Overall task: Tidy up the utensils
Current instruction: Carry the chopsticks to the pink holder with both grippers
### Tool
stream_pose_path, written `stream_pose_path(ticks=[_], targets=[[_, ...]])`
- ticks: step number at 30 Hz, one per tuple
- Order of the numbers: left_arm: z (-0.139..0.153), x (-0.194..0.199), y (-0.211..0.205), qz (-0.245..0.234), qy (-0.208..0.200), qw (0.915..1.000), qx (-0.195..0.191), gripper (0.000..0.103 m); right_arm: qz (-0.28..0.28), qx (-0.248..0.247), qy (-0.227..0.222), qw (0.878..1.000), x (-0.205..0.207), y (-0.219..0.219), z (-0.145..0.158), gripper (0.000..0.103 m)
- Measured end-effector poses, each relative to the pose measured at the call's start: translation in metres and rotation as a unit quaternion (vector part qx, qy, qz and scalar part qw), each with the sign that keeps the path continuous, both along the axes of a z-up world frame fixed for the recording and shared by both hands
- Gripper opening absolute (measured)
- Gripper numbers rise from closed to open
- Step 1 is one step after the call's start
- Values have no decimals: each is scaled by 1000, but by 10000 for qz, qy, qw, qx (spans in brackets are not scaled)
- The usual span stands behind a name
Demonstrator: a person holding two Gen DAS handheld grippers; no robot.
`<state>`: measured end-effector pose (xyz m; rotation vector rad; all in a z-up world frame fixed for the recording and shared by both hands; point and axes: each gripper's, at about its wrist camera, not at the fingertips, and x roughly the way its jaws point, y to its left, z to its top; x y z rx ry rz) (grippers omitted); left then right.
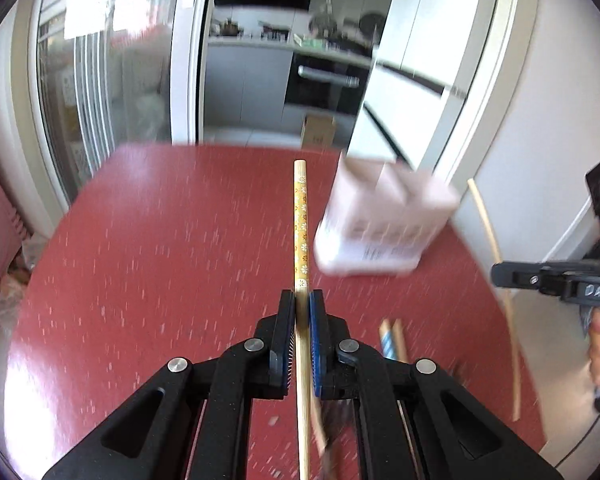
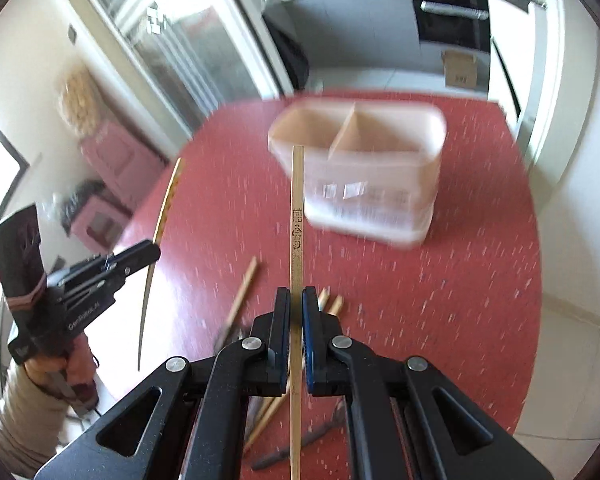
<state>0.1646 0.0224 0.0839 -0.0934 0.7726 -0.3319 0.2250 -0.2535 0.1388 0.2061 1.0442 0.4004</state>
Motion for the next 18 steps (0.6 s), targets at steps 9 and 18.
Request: stream_pose_path(ticks=[9,18], targets=[[74,61,-29,142,-858,9942,-632,37,-845,237,-1119,9898,23,-9,54,6],[90,144,-60,443,-1421,9835,-1027,37,-1481,148,-2442,9582,75,-8,91,6]])
